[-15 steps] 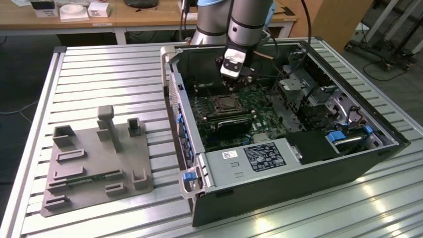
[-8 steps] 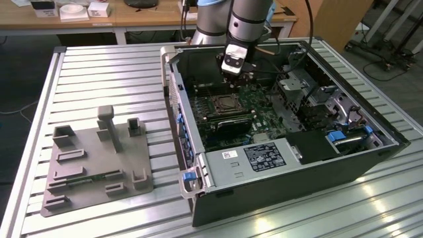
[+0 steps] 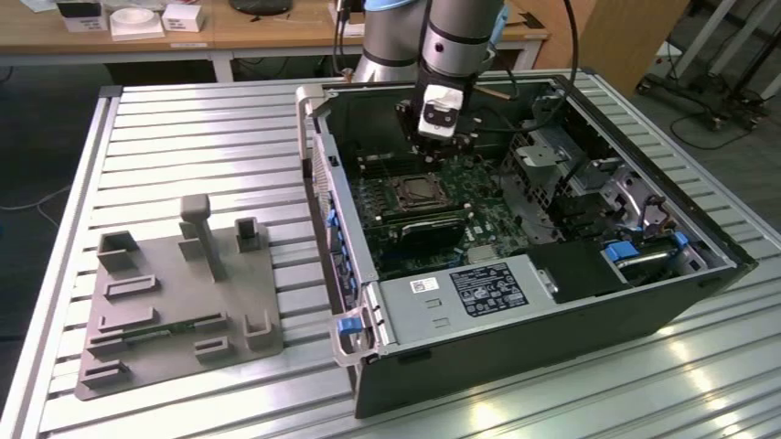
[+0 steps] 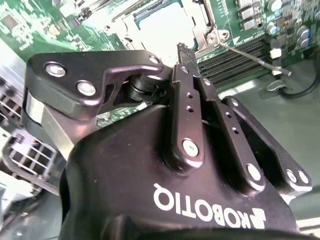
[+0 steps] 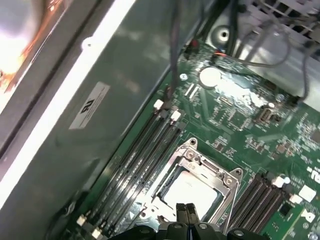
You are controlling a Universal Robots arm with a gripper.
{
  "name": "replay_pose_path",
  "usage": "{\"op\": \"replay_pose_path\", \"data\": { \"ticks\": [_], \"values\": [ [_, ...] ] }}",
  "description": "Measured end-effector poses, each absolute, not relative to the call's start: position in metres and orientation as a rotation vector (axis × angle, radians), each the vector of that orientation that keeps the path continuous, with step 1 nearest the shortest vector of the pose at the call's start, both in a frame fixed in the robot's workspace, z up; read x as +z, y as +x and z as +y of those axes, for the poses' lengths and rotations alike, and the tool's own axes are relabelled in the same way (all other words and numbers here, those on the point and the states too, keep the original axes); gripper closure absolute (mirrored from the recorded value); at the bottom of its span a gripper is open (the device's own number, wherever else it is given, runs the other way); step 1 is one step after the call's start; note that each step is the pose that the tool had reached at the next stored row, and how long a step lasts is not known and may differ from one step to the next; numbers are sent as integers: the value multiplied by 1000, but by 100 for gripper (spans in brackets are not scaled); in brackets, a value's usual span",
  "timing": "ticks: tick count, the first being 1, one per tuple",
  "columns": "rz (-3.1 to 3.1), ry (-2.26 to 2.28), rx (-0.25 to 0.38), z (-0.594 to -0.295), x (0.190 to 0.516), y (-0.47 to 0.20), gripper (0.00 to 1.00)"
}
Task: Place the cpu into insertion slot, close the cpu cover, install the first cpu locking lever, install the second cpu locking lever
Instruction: 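Install the first cpu locking lever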
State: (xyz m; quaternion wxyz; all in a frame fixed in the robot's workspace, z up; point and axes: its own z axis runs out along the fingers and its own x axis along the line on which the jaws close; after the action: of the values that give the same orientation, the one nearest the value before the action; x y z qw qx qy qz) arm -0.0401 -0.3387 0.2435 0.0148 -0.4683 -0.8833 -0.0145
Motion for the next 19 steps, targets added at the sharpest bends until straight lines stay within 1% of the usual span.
{"op": "replay_pose_path", "data": {
  "ticks": [14,19],
  "values": [
    [-2907,-1100,-39,-339,242,-40,89],
    [-2924,-1053,-38,-339,242,-46,89]
  ]
}}
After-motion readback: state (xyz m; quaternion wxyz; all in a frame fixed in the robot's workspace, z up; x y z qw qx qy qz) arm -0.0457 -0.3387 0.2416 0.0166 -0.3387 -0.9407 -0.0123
